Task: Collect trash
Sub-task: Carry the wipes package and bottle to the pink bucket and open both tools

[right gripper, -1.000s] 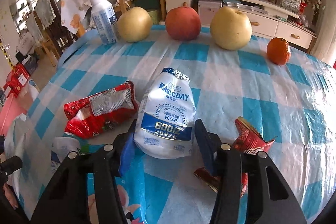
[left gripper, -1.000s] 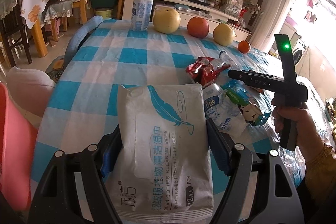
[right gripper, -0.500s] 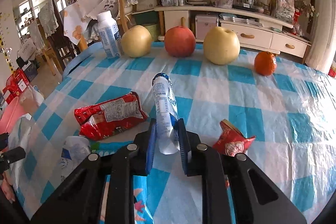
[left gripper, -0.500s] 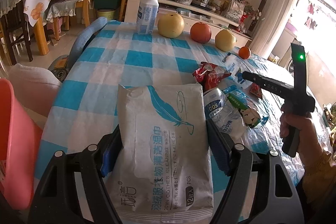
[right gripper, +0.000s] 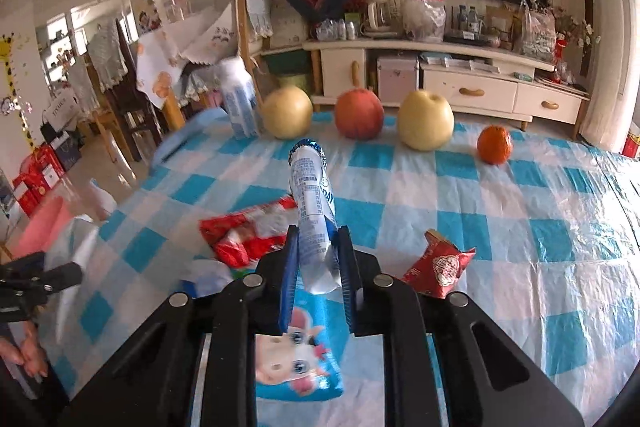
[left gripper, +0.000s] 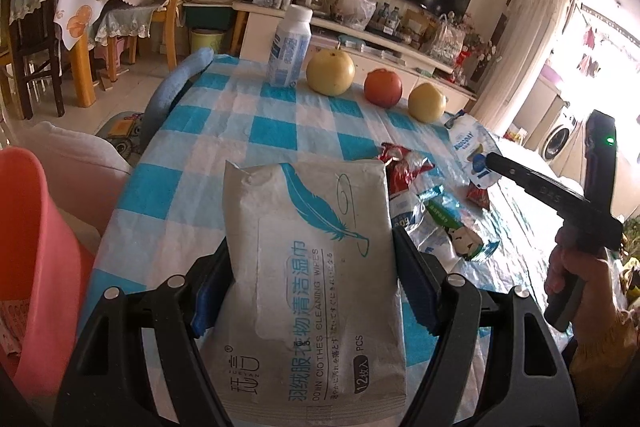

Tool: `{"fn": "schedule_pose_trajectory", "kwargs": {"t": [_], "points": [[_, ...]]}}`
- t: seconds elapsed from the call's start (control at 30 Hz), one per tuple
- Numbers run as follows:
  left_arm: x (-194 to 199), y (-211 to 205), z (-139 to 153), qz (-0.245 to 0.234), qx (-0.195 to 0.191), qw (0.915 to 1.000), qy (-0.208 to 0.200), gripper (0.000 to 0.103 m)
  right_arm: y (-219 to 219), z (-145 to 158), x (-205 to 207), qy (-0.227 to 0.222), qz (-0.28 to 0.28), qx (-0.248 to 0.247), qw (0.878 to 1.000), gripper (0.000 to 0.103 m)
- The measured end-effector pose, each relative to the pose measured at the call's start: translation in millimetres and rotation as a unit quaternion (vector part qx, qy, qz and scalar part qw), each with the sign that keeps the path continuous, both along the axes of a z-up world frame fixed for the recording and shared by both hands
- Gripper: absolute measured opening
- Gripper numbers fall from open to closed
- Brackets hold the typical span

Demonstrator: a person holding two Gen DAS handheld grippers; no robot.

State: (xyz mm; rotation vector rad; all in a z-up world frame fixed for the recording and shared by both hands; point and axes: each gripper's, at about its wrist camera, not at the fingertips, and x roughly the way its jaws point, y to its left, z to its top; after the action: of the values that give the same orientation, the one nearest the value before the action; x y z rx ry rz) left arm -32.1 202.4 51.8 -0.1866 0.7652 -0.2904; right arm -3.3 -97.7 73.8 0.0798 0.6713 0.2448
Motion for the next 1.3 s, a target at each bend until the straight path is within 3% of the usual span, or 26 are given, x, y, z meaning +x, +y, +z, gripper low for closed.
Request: {"fn": "schedule_pose_trajectory", "kwargs": {"t": [0.43, 0.73, 0.83, 1.03, 1.13, 1.3], "points": [[-14, 36, 23, 0.031, -0.04, 0.9978, -0.043, 0.075, 59, 44, -37, -0.013, 0.064, 0.073, 0.995, 0.02], [-31, 96, 37, 0.116, -0.044, 0.9892, -0.079, 0.075, 150, 63, -52, -0.009, 0.148, 0.098, 0.984, 0.02], [-38, 122, 42, 0.161, -0.042, 0.9816, -0.093, 0.075, 183, 69, -55, -0.005, 0.177, 0.105, 0.979, 0.02], [-55, 178, 40, 0.262, -0.073, 0.9575, -0.097, 0.075, 252, 74, -60, 0.013, 0.235, 0.119, 0.965, 0.02], [-62, 206, 34, 0.308, -0.094, 0.9422, -0.092, 0.075, 286, 71, -61, 0.024, 0.257, 0.116, 0.959, 0.02], [-67, 236, 23, 0.352, -0.131, 0.9241, -0.069, 0.076, 331, 56, -58, 0.053, 0.277, 0.118, 0.952, 0.02]]}}
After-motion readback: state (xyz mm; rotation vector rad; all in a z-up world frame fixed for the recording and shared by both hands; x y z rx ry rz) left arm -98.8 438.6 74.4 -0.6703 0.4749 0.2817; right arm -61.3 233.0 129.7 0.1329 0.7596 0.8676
